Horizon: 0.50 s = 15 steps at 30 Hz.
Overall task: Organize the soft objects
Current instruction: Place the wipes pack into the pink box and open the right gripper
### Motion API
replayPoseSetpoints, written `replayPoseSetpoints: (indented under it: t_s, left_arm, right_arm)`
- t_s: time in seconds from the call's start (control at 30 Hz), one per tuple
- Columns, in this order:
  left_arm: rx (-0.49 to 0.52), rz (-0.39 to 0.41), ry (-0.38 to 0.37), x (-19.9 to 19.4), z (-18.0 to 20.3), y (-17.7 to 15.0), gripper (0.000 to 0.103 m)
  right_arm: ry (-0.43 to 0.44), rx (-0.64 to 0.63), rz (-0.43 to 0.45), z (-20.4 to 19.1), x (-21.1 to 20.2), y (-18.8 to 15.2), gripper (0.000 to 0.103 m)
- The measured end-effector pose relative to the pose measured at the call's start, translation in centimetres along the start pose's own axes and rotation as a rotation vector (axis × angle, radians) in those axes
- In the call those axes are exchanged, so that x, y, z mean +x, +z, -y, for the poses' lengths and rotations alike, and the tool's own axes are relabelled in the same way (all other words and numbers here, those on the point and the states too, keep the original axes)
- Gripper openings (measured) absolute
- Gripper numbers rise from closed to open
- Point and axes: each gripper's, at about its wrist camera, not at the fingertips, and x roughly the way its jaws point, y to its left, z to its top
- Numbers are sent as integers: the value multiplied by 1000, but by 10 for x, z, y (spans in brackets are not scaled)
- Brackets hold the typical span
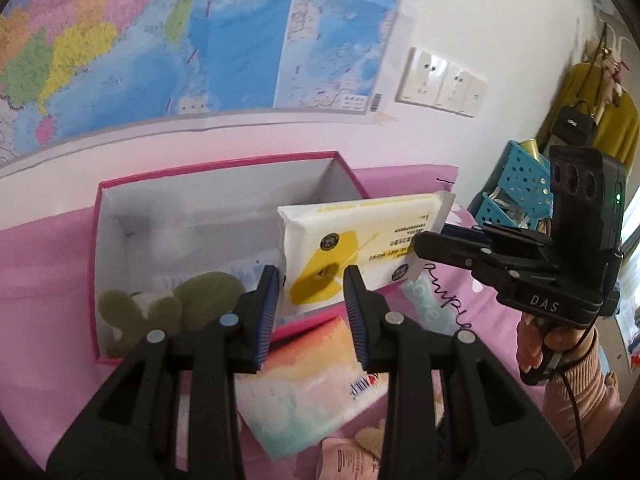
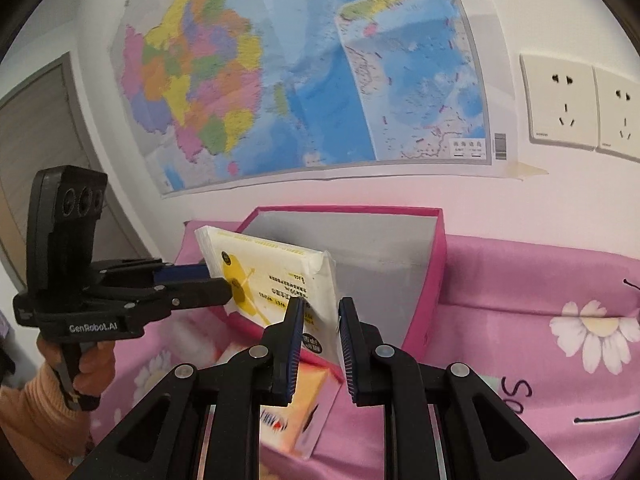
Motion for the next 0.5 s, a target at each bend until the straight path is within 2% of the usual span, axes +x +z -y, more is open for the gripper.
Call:
replayPoseSetpoints:
  t_s: [0.13, 0.33, 0.43, 0.47, 0.5]
  left_arm:
    - [-21, -60, 31, 19, -3, 4, 35]
    - [-18, -102, 56, 38, -1, 5, 36]
    - [-18, -111, 80, 43, 0, 7, 36]
    - [-17, -103, 87, 43, 0, 7, 36]
    - [-16, -97, 90, 42, 0, 7, 36]
  right_arm:
    - [-3, 32, -25, 9, 15, 5, 18]
    - [-38, 92, -80, 25, 35, 5, 19]
    - [-77, 98, -90, 27, 40, 4, 24]
    - [-83, 105, -85, 28, 40, 3, 30]
    - [-80, 109, -78, 28, 39, 3, 32]
